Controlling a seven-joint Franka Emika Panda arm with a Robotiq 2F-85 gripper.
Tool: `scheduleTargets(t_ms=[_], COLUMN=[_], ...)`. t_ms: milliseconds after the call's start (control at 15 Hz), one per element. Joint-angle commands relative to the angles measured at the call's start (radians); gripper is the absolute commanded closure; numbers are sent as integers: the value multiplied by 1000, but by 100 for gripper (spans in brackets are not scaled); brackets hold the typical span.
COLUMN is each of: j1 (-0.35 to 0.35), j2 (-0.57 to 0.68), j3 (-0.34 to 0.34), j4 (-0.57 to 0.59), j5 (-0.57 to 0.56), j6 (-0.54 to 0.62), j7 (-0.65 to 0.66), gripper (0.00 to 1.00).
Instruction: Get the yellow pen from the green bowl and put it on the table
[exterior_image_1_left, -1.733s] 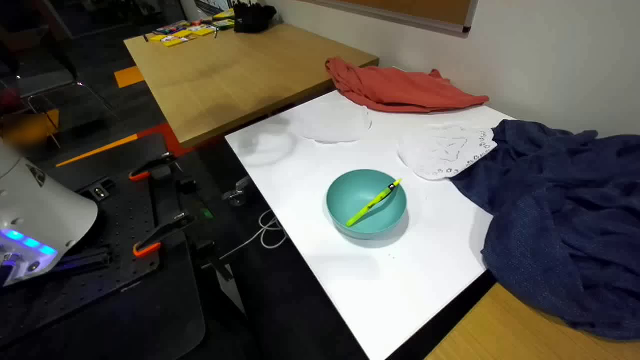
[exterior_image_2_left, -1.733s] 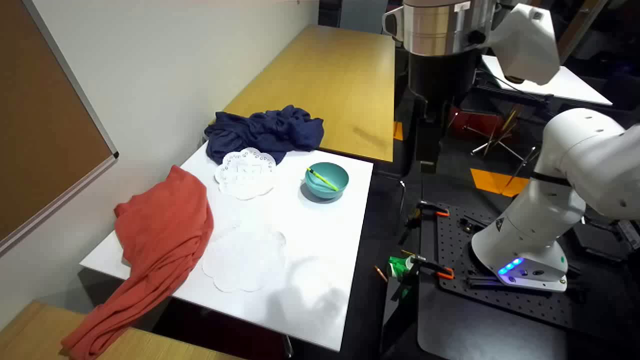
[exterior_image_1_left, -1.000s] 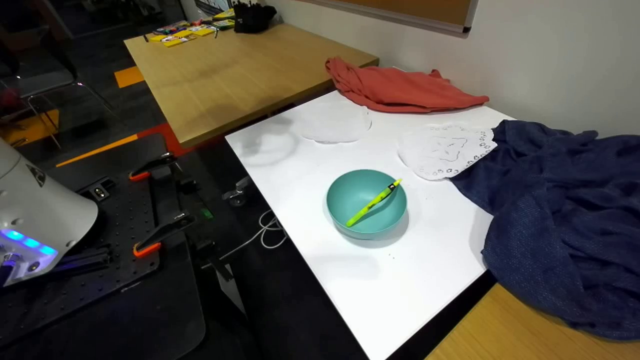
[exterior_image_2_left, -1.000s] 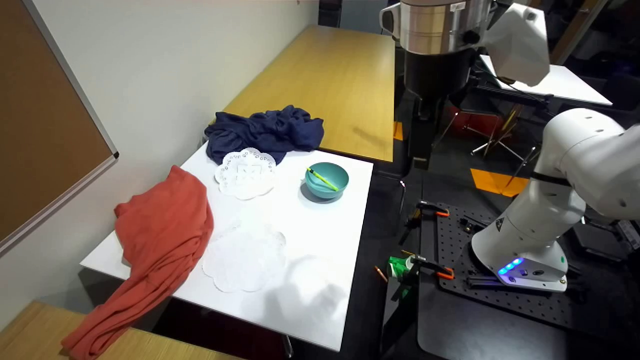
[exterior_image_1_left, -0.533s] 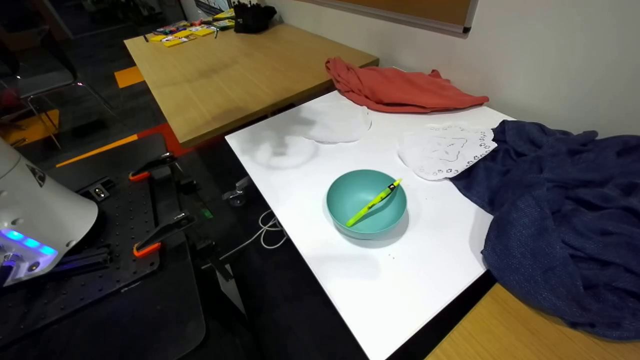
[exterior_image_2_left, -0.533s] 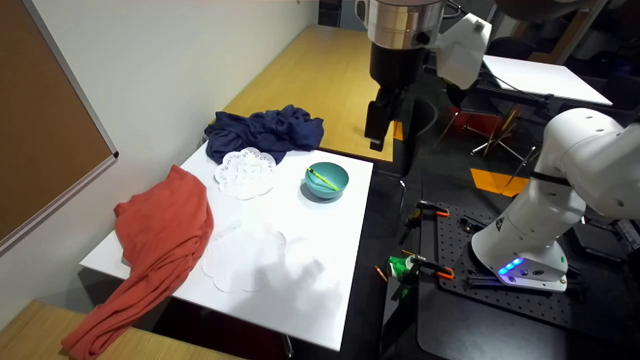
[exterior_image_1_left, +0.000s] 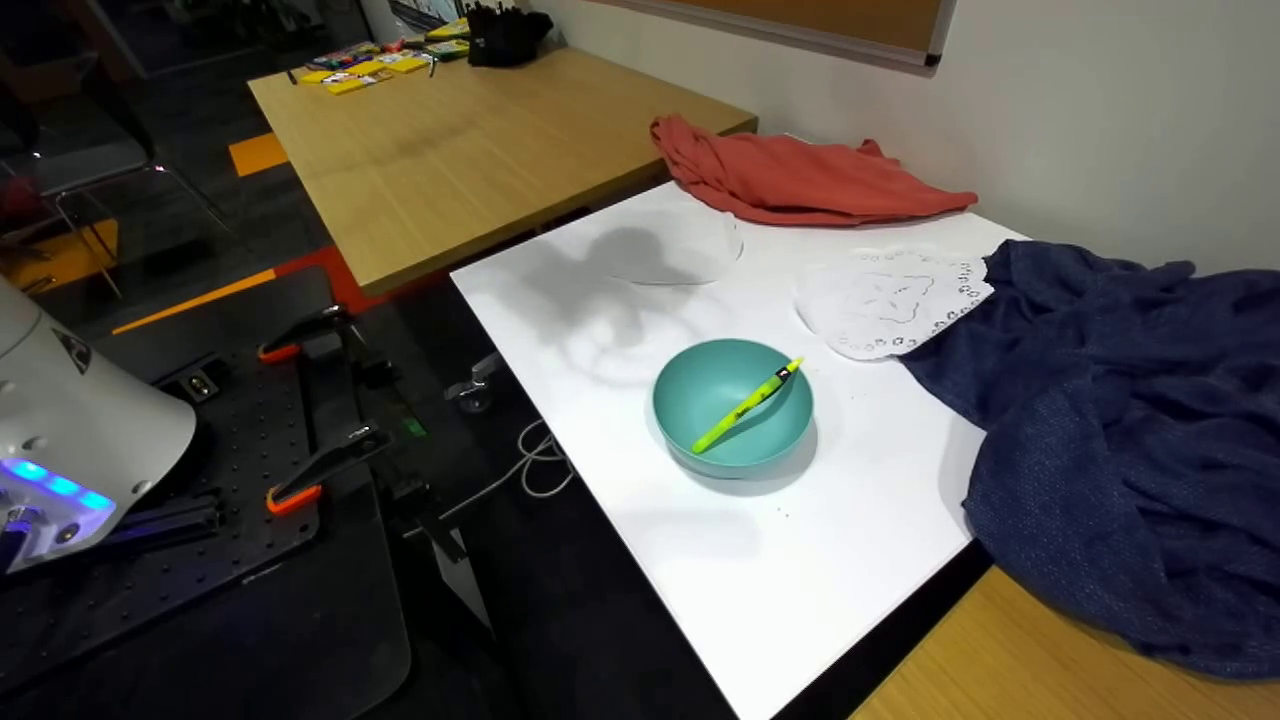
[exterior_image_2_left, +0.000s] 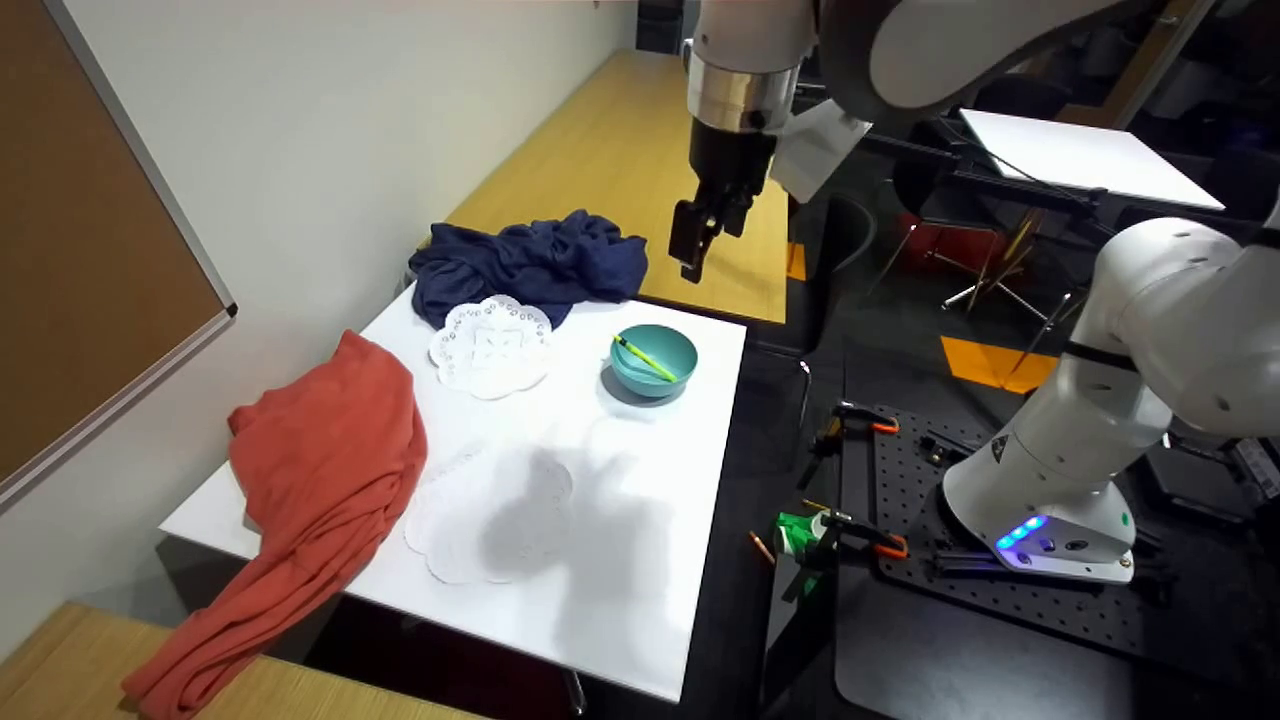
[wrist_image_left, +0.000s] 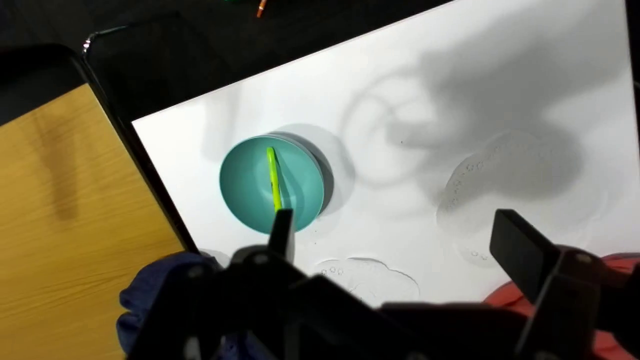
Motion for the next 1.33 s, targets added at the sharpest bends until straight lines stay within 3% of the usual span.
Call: scheduleTargets(t_ms=[0, 333, 800, 1267], j1=[-37, -69, -58, -87], j2=[58, 131, 146, 235], j3=[-33, -72, -83, -90], j4=[-28, -36, -29, -24], j5=[-46, -113, -99, -309], j6=[97, 112, 98, 323], j7=[-10, 23, 2, 244], gripper=[0, 0, 0, 0])
